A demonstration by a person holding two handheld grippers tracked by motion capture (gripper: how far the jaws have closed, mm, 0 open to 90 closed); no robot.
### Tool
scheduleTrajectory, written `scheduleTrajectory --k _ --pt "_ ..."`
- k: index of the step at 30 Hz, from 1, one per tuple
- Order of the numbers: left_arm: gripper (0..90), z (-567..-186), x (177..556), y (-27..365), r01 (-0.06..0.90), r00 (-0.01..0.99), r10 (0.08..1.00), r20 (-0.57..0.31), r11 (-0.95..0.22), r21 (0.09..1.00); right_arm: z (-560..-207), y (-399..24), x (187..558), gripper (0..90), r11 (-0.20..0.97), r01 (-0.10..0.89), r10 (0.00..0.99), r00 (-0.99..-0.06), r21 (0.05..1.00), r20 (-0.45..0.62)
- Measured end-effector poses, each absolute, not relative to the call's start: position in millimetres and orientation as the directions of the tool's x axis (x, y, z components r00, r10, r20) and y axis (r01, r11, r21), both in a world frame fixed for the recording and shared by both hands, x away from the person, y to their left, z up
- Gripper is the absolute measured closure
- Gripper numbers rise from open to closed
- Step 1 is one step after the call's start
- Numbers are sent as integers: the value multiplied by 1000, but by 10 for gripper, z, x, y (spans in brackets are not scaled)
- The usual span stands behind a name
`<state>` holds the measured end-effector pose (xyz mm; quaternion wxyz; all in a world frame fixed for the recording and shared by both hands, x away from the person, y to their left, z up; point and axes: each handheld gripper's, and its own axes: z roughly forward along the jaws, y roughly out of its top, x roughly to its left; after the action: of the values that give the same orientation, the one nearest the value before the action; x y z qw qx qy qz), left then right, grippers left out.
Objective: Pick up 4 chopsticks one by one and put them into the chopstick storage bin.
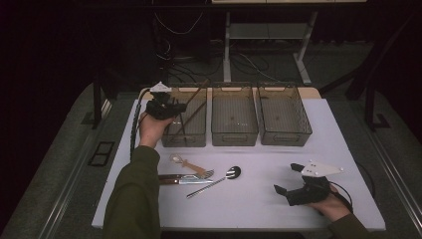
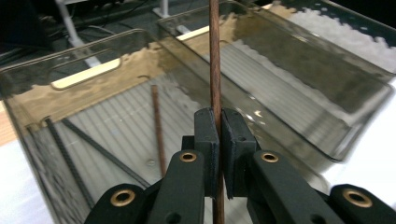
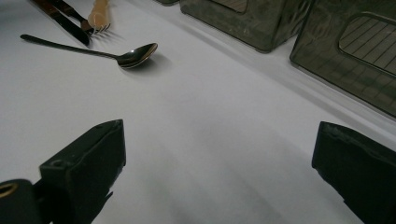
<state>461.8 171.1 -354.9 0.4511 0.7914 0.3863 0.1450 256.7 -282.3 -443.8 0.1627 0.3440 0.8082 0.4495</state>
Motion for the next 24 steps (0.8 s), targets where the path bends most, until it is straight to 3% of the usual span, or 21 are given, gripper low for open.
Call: scheduleTrajectory --k 24 --pt "844 -3789 4921 1668 548 591 796 -131 -277 790 -4423 -2832 2545 31 353 406 700 -712 843 50"
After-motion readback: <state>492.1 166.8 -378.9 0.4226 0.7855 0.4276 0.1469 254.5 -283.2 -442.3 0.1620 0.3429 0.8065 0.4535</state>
